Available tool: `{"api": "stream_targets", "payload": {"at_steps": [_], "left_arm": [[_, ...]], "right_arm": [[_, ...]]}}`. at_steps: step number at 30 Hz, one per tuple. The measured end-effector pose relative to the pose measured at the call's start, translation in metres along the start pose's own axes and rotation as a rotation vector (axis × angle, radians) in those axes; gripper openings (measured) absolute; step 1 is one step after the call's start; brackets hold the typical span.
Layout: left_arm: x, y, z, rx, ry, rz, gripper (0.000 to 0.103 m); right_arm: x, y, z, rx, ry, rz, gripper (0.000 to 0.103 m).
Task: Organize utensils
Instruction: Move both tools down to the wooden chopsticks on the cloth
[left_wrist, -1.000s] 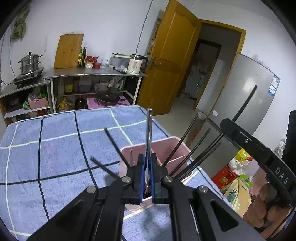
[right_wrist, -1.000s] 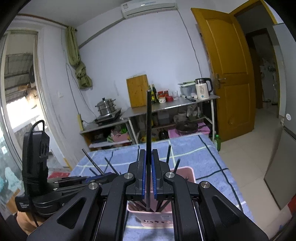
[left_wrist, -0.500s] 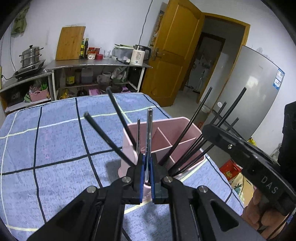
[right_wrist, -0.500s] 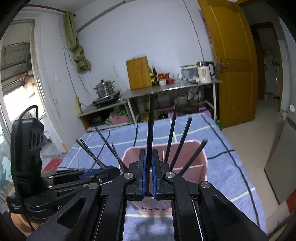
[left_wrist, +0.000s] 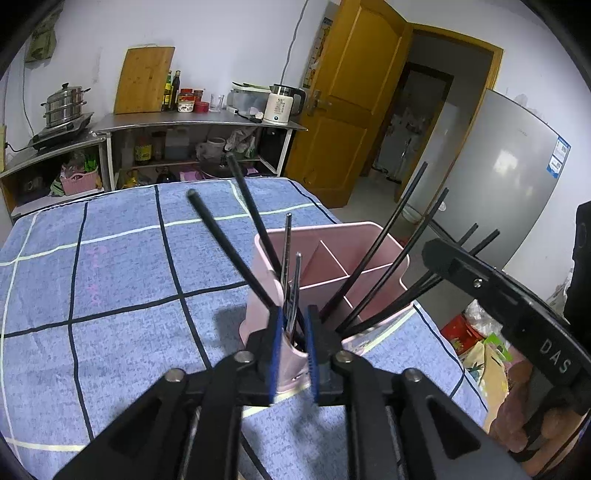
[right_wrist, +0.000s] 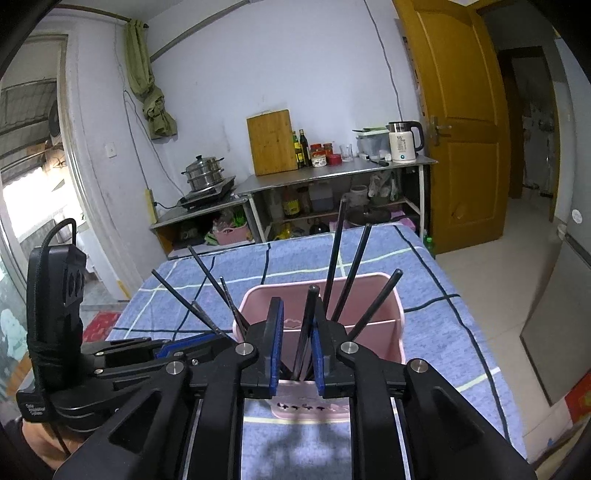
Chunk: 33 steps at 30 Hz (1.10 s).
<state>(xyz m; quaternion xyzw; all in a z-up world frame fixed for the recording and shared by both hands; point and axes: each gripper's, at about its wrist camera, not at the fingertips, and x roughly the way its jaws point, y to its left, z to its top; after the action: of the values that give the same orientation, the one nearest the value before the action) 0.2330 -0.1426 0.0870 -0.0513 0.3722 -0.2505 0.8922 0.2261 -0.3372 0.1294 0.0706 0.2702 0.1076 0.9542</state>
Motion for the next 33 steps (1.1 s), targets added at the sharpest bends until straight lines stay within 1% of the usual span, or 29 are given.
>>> {"api": "stream_targets", "payload": {"at_steps": [5, 8, 11, 16, 19, 21, 26, 33], "left_arm": [[-0.019, 0.001, -0.009, -0.002, -0.021, -0.002, 0.02], [-0.035, 0.006, -0.015, -0.011, -0.045, -0.003, 0.023], [-0.05, 0.011, -0.023, -0.02, -0.064, 0.004, 0.023], [-0.076, 0.024, -0.042, -0.021, -0.095, 0.048, 0.023], [-0.087, 0.033, -0.057, -0.031, -0.099, 0.079, 0.024], [-0.09, 0.04, -0.067, -0.039, -0.095, 0.099, 0.024], [-0.088, 0.055, -0.089, -0.066, -0.056, 0.123, 0.024], [-0.069, 0.07, -0.109, -0.093, 0.011, 0.15, 0.024]], "right_arm": [[-0.018, 0.001, -0.001, -0.007, -0.029, -0.013, 0.016], [-0.026, 0.001, -0.005, 0.0, -0.034, -0.017, 0.016], [-0.035, 0.004, -0.012, 0.005, -0.037, -0.01, 0.016], [-0.046, 0.013, -0.027, -0.004, -0.028, 0.018, 0.016], [-0.047, 0.021, -0.041, -0.013, -0.009, 0.04, 0.016], [-0.046, 0.027, -0.051, -0.021, 0.009, 0.05, 0.016], [-0.036, 0.039, -0.068, -0.033, 0.056, 0.076, 0.016], [-0.022, 0.046, -0.082, -0.02, 0.12, 0.098, 0.016]]}}
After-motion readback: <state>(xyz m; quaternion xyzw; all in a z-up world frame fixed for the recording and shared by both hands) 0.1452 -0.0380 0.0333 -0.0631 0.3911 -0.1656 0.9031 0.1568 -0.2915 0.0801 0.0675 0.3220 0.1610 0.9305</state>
